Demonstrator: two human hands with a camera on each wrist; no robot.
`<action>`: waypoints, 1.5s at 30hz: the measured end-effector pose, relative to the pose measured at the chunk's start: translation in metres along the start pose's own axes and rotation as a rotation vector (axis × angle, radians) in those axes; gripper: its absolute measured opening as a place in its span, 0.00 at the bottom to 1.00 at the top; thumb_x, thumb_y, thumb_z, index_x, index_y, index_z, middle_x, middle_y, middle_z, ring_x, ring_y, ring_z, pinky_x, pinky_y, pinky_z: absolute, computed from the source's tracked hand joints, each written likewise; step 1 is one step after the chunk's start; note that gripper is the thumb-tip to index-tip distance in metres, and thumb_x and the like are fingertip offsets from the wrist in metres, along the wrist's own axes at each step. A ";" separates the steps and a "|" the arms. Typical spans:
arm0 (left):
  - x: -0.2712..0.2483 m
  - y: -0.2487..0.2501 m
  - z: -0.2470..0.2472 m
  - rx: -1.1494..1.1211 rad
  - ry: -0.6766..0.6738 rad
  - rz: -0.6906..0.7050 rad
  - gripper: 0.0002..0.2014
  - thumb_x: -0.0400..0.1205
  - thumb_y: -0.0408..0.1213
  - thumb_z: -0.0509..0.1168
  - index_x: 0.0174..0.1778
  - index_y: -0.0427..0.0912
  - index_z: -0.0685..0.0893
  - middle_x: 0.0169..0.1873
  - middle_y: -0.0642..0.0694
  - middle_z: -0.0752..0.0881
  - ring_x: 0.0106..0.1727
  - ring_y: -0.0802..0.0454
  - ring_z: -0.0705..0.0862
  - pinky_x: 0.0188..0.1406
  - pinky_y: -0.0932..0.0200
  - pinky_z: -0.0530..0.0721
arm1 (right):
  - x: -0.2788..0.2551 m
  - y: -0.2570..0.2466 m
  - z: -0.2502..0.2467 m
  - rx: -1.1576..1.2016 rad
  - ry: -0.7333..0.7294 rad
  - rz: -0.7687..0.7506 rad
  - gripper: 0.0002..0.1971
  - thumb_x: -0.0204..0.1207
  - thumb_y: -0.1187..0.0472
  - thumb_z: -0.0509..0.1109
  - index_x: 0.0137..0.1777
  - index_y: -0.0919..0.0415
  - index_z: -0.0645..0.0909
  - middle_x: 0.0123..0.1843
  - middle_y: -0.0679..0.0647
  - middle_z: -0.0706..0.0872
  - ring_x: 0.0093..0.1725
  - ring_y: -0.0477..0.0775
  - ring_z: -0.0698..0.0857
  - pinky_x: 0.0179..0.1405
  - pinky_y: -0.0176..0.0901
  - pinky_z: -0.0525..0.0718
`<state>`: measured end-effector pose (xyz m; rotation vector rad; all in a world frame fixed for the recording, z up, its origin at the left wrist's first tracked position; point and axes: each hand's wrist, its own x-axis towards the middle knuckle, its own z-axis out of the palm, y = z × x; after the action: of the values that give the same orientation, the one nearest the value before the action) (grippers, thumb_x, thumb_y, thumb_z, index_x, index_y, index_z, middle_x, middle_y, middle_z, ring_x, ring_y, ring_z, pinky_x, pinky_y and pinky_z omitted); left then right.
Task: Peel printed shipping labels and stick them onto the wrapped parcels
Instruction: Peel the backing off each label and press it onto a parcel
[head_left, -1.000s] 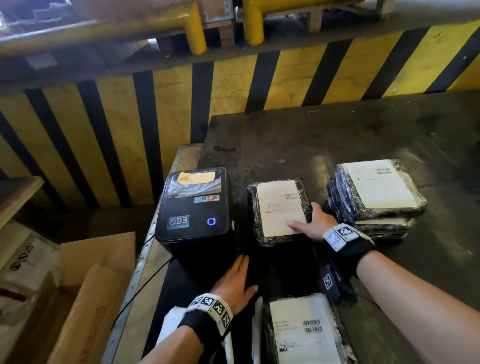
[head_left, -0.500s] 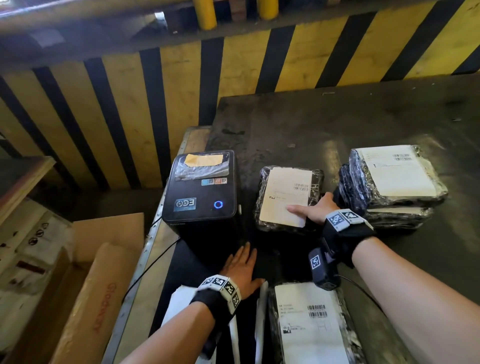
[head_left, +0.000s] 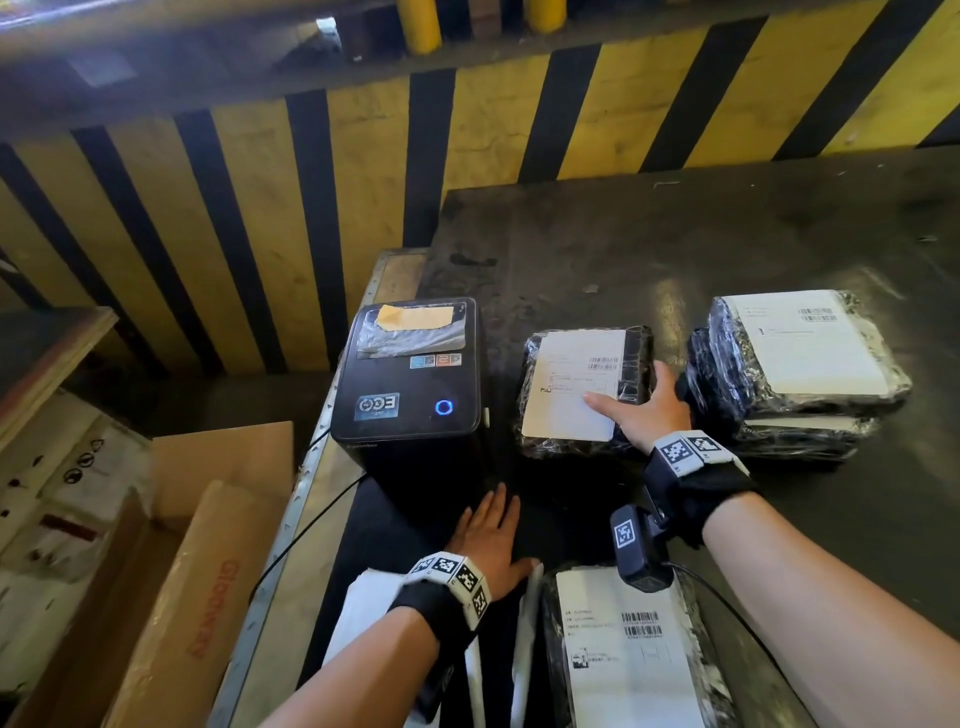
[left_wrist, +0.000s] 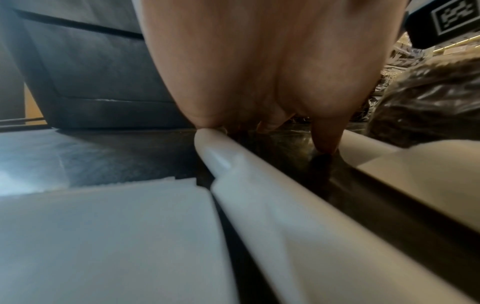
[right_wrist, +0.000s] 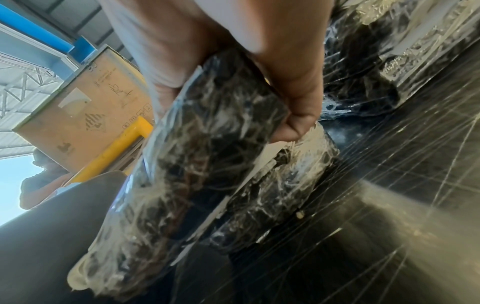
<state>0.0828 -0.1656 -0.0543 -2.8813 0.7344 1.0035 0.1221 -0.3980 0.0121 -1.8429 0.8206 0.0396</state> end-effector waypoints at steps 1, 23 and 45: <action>0.000 0.000 0.001 0.001 0.001 -0.003 0.41 0.84 0.56 0.54 0.83 0.43 0.38 0.83 0.42 0.34 0.84 0.47 0.37 0.83 0.47 0.41 | 0.001 0.000 0.000 -0.001 -0.014 -0.016 0.53 0.59 0.42 0.81 0.81 0.45 0.54 0.75 0.59 0.71 0.71 0.63 0.74 0.68 0.52 0.73; 0.004 0.001 0.001 0.060 -0.010 -0.009 0.43 0.83 0.61 0.53 0.83 0.44 0.37 0.82 0.43 0.32 0.84 0.47 0.36 0.82 0.47 0.41 | -0.046 0.019 -0.060 0.197 -0.047 -0.081 0.42 0.69 0.46 0.76 0.81 0.48 0.60 0.77 0.51 0.72 0.73 0.54 0.74 0.65 0.44 0.72; -0.026 -0.014 0.005 0.094 0.033 0.183 0.33 0.86 0.53 0.52 0.83 0.40 0.54 0.84 0.40 0.51 0.84 0.45 0.53 0.81 0.42 0.56 | -0.217 0.129 -0.049 0.139 -0.050 -0.010 0.30 0.70 0.52 0.76 0.72 0.40 0.71 0.62 0.43 0.85 0.57 0.41 0.85 0.55 0.37 0.81</action>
<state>0.0681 -0.1414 -0.0448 -2.7971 1.0347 0.9102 -0.1305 -0.3523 0.0138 -1.7089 0.7602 0.0221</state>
